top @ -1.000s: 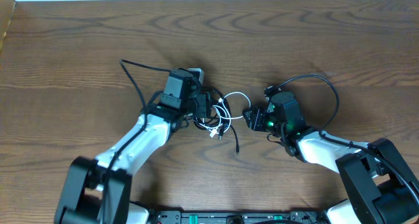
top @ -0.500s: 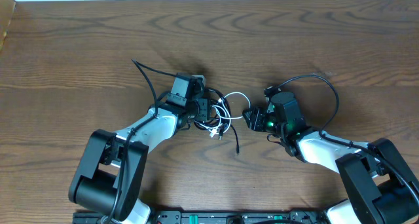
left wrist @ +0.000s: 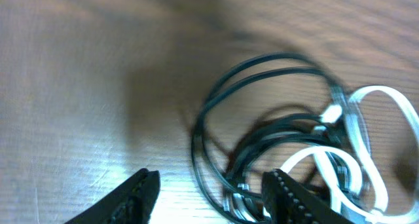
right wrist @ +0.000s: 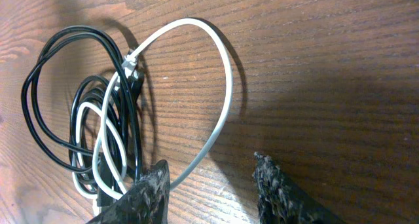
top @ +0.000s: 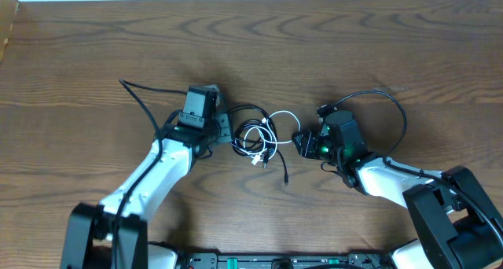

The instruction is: Untangle cables

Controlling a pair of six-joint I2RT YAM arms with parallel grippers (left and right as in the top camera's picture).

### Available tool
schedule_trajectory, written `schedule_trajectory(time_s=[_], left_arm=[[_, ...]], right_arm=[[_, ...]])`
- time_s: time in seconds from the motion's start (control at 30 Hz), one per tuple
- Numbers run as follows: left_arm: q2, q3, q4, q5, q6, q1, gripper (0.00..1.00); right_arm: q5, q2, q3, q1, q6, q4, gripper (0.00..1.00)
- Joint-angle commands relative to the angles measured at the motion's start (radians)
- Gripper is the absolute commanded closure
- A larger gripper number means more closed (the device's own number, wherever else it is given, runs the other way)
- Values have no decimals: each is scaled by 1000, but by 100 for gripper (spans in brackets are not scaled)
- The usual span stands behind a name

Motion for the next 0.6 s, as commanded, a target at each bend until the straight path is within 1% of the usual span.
schedule_trajectory(time_s=[0.0, 0.17, 0.2, 0.23, 0.33, 0.37, 0.47, 0.53, 0.57], left_arm=[[83, -1, 2, 18, -132, 5, 41], [174, -1, 39, 112, -180, 4, 41], [192, -1, 58, 160, -183, 4, 55], [196, -1, 83, 205, -182, 4, 92], [156, 3, 146, 274, -182, 9, 93], [126, 11, 167, 318, -182, 13, 93], [10, 42, 219, 514, -183, 35, 93], [-79, 48, 267, 613, -188, 52, 93], [-123, 48, 283, 638, -209, 60, 92]], right_arm=[[1, 6, 4, 10, 6, -4, 61], [0, 6, 4, 10, 6, -4, 61], [0, 6, 4, 10, 6, -4, 61], [0, 6, 4, 10, 6, -5, 61], [0, 6, 4, 10, 6, -8, 61], [1, 6, 4, 10, 6, -13, 61], [2, 6, 3, 10, 5, -32, 60], [3, 6, 3, 10, 5, -34, 60], [10, 6, 3, 10, 5, -34, 61]])
